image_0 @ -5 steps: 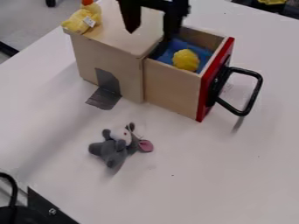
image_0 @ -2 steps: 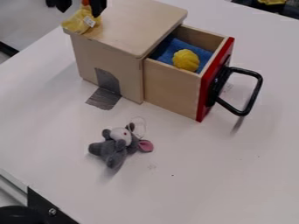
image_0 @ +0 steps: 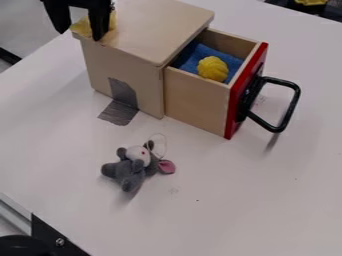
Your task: Move the yellow doll to the lower left side of the grey doll
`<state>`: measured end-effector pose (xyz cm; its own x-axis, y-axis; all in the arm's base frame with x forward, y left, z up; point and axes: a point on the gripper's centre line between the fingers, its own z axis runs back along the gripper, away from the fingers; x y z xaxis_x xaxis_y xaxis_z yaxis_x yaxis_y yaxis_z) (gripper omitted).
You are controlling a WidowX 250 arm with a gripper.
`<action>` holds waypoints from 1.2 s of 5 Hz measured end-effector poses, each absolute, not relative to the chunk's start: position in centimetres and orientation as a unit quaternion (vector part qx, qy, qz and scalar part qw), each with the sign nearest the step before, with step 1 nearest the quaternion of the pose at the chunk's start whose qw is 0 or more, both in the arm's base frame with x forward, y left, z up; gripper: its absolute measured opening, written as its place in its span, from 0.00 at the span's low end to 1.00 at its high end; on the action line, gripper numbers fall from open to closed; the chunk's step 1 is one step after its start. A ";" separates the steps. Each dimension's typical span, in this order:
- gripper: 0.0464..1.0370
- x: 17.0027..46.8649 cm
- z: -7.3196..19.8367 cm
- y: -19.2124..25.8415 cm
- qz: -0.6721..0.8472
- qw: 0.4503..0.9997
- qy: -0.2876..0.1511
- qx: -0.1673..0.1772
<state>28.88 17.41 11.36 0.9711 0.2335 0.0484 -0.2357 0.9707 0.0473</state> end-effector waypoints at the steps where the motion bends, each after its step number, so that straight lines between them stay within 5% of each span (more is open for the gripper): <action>1: 0.61 29.4 10.5 17.2 0.118 0.992 -0.015 0.036; 2: 0.31 29.4 10.5 16.3 0.107 0.993 -0.017 0.043; 3: 0.13 27.9 11.1 14.7 0.102 0.994 -0.018 0.031; 4: 0.06 25.2 12.0 12.9 0.091 0.995 -0.025 0.021; 6: 0.05 19.4 9.2 9.9 0.074 0.997 0.007 -0.001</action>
<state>19.43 9.93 9.19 0.9889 0.1477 -0.0144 -0.1477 0.9890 -0.0005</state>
